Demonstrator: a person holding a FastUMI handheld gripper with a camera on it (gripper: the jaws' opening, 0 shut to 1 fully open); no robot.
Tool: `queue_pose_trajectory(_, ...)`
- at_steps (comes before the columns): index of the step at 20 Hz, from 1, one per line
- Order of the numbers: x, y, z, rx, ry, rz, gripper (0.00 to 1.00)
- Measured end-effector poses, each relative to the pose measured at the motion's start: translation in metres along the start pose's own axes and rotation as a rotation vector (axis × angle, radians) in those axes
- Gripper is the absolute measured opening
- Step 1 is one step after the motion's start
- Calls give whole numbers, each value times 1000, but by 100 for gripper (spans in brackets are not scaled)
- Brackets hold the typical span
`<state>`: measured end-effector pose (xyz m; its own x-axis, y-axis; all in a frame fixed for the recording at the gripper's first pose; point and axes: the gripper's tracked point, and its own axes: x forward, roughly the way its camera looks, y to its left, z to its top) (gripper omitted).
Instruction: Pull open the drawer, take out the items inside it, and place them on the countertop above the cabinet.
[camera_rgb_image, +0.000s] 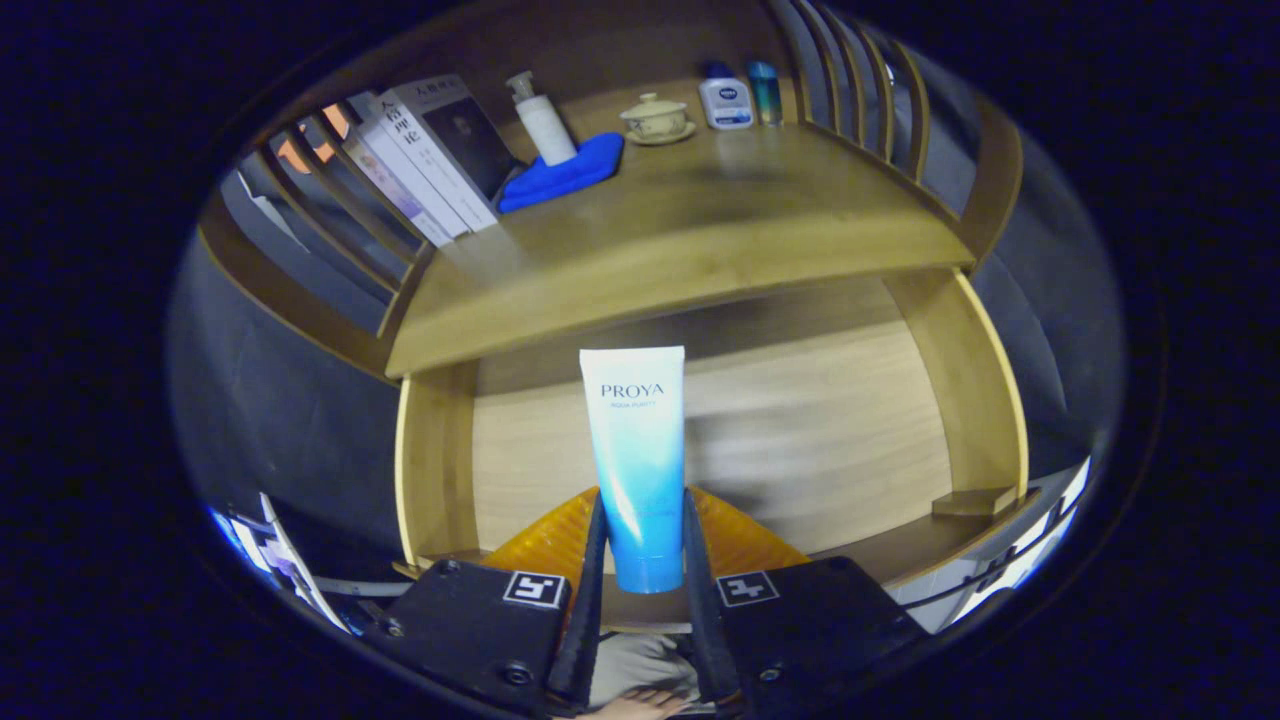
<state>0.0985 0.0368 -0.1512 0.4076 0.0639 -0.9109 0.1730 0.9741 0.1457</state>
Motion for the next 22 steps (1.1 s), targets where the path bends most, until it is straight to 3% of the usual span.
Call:
queue_pose_trajectory(10, -34, 11, 86, -69, -152, -46, 42)
queue_pose_trajectory(22, 18, 26, 162, -97, -215, -62, 42)
